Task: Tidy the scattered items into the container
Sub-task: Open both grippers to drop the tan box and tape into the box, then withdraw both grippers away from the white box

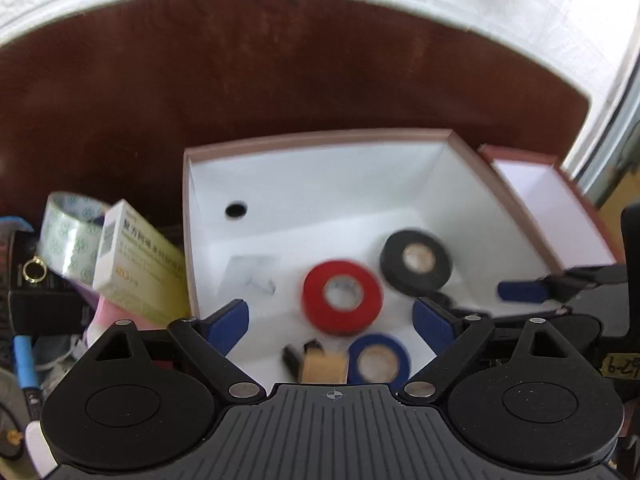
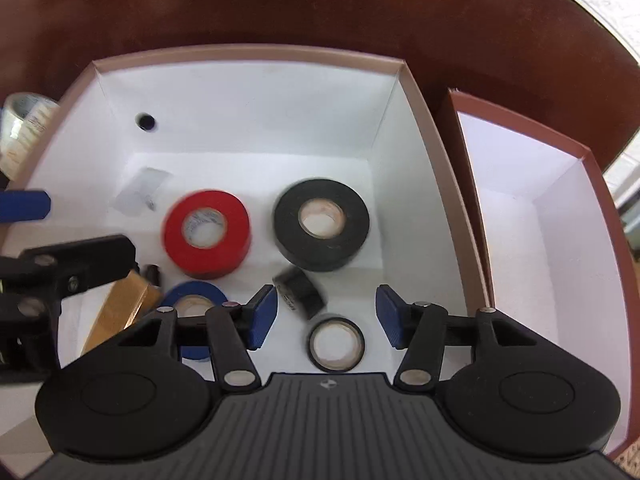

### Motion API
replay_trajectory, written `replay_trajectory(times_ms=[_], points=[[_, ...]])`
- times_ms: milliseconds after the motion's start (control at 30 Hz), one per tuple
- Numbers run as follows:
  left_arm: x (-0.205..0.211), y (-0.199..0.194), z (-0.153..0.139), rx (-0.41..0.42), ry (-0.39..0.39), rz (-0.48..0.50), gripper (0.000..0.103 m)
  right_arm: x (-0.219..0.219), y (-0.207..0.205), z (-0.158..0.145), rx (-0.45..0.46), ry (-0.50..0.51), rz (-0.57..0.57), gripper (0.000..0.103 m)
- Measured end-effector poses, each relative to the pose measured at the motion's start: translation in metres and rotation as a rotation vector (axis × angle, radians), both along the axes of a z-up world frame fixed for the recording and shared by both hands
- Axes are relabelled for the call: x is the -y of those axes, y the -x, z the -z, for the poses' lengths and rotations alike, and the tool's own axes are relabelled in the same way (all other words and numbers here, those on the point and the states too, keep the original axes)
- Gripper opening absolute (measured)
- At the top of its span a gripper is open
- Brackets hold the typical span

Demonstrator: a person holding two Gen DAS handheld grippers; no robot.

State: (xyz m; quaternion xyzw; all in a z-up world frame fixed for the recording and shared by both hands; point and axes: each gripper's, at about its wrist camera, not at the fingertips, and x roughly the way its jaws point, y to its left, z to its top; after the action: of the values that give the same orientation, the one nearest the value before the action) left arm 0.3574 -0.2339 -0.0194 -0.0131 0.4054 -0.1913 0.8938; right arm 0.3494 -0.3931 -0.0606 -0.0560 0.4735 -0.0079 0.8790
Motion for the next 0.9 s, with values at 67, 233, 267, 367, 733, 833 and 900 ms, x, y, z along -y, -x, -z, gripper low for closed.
replay_trajectory(times_ms=[67,233,267,367,733,833,900], points=[[-0.005,0.002,-0.003,-0.013,0.040,0.001,0.098,0.000,0.006,-0.006,0.020,-0.034,-0.006,0.080],[-0.012,0.020,-0.015,0.037,0.040,0.011,0.103,0.001,0.024,-0.025,0.084,-0.070,-0.009,0.092],[-0.013,0.025,-0.017,0.057,0.029,0.013,0.103,0.002,0.029,-0.028,0.098,-0.080,-0.007,0.095],[-0.015,0.041,-0.024,0.088,0.019,0.025,0.103,0.004,0.044,-0.038,0.132,-0.099,-0.001,0.098],[-0.044,0.142,-0.045,0.222,-0.027,-0.042,0.103,-0.008,0.174,-0.074,0.347,-0.085,-0.016,0.103],[-0.048,0.180,-0.043,0.274,-0.066,-0.067,0.103,-0.014,0.217,-0.073,0.395,-0.081,-0.001,0.103],[-0.050,0.203,-0.039,0.287,-0.080,-0.066,0.103,-0.018,0.243,-0.070,0.405,-0.089,0.006,0.103]])
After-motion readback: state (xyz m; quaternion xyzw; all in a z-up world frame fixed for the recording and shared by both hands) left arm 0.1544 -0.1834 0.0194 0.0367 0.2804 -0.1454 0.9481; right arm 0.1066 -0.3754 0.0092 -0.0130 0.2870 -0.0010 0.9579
